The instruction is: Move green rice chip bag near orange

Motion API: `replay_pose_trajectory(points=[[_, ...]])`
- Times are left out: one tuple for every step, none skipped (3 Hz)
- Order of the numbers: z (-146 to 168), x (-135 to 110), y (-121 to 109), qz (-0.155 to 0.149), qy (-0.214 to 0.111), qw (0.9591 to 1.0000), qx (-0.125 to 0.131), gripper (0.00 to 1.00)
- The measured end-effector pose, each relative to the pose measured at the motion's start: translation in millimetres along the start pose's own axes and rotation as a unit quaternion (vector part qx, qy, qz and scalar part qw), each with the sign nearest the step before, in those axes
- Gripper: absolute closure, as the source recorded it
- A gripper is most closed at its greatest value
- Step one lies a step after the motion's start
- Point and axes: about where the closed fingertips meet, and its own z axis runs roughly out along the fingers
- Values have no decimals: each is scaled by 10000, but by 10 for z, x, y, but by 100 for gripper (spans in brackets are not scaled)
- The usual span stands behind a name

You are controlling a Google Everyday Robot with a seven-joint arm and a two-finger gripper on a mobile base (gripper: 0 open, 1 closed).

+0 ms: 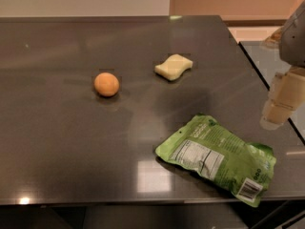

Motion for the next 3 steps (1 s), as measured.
replay_pose_trajectory(points=[[4, -31, 18, -51, 26, 10000, 11, 0], [103, -113, 136, -155, 24, 9997, -187, 0], [208, -165, 361, -253, 82, 9982, -533, 0]])
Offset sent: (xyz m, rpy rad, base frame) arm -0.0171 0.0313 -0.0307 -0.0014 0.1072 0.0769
